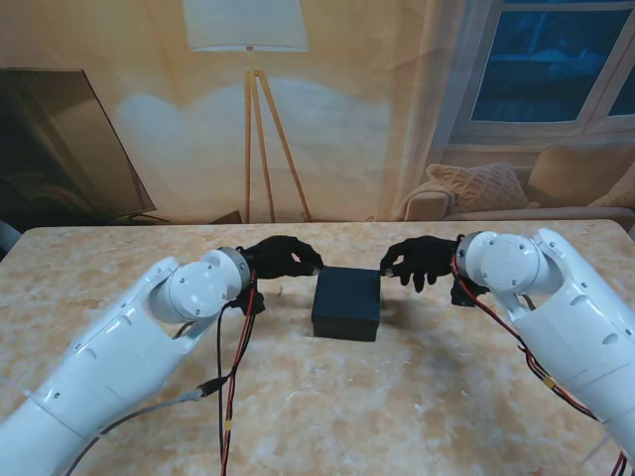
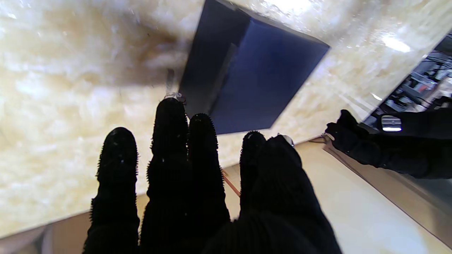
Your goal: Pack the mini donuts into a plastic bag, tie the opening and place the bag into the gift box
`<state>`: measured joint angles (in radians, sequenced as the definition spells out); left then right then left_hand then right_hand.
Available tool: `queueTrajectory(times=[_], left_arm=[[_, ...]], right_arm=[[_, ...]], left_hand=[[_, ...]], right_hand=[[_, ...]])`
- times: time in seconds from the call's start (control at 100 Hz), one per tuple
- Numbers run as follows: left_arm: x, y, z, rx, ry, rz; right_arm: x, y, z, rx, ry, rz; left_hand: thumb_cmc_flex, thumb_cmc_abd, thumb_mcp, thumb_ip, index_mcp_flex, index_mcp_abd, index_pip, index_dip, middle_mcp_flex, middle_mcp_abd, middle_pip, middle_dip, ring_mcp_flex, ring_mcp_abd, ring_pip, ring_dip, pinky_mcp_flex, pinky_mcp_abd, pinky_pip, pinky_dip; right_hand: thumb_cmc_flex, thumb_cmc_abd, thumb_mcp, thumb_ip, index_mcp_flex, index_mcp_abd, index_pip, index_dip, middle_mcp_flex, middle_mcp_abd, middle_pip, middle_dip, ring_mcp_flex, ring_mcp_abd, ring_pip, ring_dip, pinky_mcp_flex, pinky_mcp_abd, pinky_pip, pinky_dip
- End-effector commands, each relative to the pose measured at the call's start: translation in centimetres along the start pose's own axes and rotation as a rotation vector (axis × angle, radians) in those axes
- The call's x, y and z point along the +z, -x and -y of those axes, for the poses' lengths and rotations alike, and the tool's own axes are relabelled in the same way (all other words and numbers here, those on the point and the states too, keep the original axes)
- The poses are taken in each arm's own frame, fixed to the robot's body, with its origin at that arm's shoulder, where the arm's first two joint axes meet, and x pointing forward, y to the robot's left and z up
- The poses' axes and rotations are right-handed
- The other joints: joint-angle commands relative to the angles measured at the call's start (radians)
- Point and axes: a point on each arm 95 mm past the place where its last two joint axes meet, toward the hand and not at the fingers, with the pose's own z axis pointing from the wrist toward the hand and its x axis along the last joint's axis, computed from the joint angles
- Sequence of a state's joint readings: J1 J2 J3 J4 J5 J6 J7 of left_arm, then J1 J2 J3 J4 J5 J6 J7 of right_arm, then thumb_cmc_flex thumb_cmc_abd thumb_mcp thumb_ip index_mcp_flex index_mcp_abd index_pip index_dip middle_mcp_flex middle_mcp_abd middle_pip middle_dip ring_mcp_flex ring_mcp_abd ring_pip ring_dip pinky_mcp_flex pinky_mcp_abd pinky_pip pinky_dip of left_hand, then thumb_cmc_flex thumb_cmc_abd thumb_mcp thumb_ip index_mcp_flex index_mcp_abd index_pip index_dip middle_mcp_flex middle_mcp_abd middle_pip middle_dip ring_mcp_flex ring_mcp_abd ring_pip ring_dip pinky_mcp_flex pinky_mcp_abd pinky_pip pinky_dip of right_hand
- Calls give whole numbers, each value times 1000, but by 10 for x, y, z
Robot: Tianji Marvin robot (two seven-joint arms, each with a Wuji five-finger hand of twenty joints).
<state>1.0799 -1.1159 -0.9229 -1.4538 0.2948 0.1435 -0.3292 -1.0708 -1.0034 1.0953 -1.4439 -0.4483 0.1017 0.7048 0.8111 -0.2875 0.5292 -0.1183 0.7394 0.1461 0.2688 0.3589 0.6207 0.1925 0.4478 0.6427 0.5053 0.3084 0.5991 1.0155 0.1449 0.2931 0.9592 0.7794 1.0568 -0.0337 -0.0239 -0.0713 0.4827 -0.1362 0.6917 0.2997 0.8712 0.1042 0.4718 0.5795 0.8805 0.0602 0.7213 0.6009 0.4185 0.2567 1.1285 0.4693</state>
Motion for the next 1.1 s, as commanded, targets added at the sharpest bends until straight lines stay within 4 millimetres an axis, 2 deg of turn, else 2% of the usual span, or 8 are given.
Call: queueTrajectory(times=[0.0,0.08,0.16,0.27,0.39,0.58,0.74,1.09], left_arm=[[-7,-3,2,-5,-19,-21],[-19,-2,-3,3,-42,-51],[-31,1,-13,3,-68,-78],[-43,6,-32,-2,-114,-105],[-50,13,-50,3,-145,-129],[-62,24,-70,1,-176,-149],[-69,32,-78,-2,-210,-147],[-74,47,-86,-21,-278,-118]], right_arm=[[-4,-3,4,4,13,-29],[-9,-1,11,19,66,-76],[-12,0,22,36,122,-125],[-10,1,41,18,188,-196],[-10,4,64,32,232,-266],[-7,9,88,71,267,-324],[0,13,101,106,260,-323],[5,9,105,120,235,-329]], left_hand=[[0,38,-17,22,-30,-9,-4,9,-34,-24,-41,-57,-27,-5,-68,-73,-15,2,-13,-9],[7,46,-22,24,-28,-5,-4,11,-32,-20,-66,-112,-27,-7,-137,-161,-13,0,-40,-30],[15,48,-23,22,-24,1,-3,13,-23,-20,-75,-146,-18,-20,-194,-244,-5,-7,-82,-69],[23,46,-23,16,-16,7,-3,19,-12,-17,-86,-174,-4,-33,-236,-308,4,-18,-120,-113],[23,45,-20,15,-12,9,-7,21,-11,-15,-96,-198,-1,-46,-270,-363,8,-30,-147,-161],[26,45,-18,10,-10,10,-5,26,-9,-18,-94,-205,-1,-51,-281,-386,5,-33,-163,-186],[31,38,-21,3,-2,10,2,34,3,-14,-87,-203,9,-45,-272,-386,9,-27,-160,-192],[40,36,-25,-3,1,13,5,45,4,-14,-83,-200,11,-41,-261,-382,7,-21,-151,-198]], right_hand=[[39,-11,-12,-17,15,1,15,18,0,-14,-20,-19,-5,-12,-38,-32,-17,21,0,-2],[50,-24,-6,-14,29,18,25,18,-10,-18,-60,-54,-21,-7,-141,-78,-27,11,-37,-25],[62,-37,-1,-11,58,62,31,2,5,-19,-87,-92,-4,-8,-224,-119,-12,-43,-88,-80],[68,-45,0,-15,82,82,21,-9,19,-25,-128,-157,10,-20,-334,-191,-2,-96,-137,-177],[70,-44,-3,-19,91,77,16,-5,19,-31,-146,-187,9,-23,-383,-229,-2,-113,-167,-213],[71,-47,-7,-23,105,65,28,2,40,-34,-140,-197,34,-25,-384,-239,13,-106,-175,-229],[68,-47,-9,-23,107,63,34,5,44,-32,-128,-191,39,-20,-368,-230,8,-94,-172,-233],[65,-47,-8,-22,110,63,42,4,46,-29,-112,-177,37,-10,-339,-205,-3,-73,-158,-234]])
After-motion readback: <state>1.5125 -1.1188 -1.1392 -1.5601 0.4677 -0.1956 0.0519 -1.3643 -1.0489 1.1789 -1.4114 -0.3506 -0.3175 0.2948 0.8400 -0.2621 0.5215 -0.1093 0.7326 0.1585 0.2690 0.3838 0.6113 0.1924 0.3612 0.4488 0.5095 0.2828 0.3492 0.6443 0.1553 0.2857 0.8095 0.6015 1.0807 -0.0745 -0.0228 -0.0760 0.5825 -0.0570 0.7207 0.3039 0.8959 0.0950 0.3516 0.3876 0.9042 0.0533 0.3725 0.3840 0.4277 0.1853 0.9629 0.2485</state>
